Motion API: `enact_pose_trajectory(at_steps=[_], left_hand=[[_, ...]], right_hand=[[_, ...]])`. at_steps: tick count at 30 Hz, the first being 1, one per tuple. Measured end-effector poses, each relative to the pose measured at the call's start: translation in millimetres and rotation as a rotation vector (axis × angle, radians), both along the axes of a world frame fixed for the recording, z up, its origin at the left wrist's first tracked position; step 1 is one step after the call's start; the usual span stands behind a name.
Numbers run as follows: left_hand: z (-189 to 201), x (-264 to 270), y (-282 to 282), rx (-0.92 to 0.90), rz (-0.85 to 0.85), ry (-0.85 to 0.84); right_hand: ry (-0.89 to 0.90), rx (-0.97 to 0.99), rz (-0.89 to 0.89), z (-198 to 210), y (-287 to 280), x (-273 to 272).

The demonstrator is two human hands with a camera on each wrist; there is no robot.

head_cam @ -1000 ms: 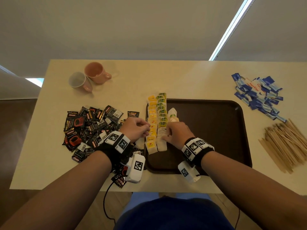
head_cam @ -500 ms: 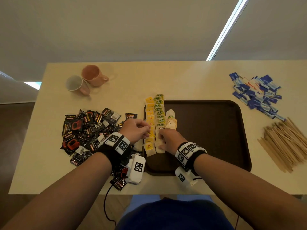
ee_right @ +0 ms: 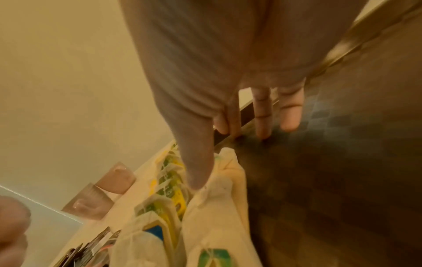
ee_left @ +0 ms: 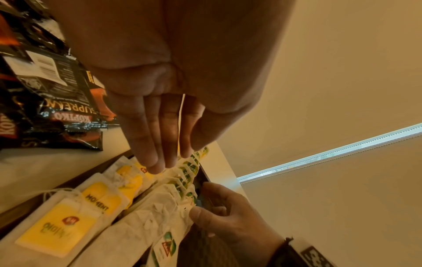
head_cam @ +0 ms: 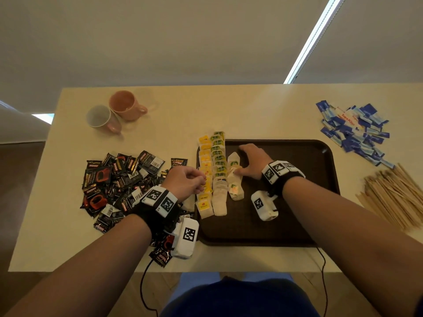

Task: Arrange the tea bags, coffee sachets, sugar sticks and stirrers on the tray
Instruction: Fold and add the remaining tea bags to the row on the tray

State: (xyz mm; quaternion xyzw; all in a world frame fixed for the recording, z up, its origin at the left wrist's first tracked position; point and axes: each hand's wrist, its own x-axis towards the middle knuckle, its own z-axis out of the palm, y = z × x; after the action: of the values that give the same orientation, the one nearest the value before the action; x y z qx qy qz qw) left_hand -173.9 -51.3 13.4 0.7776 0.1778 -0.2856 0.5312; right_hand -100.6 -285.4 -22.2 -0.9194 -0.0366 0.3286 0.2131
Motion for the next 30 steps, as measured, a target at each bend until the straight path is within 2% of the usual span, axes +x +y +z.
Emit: enact_pose_trajectory(at_steps=[7,12,17,22,30], left_hand=[[-1,1,0,-0.001,0.015,0.001],[-1,-1,1,0.002,0.026,0.011],[2,0,-3,0.007,0.019,-0.003],[2,-1,-3,0.004,0.015,0.017],[4,0,-11,-0.011,0.017,0.029]], right_hand=[[0.039,-0.060,0.240,0,18,3],[-0.003,-0.185,0.291,-7,13,-5],[-0.065,-0.201,0.350,-7,16,-11],[-0.045,-0.127,0.315,-8,16,-16],[0.088,0.056,0.090,-7,9,-21]])
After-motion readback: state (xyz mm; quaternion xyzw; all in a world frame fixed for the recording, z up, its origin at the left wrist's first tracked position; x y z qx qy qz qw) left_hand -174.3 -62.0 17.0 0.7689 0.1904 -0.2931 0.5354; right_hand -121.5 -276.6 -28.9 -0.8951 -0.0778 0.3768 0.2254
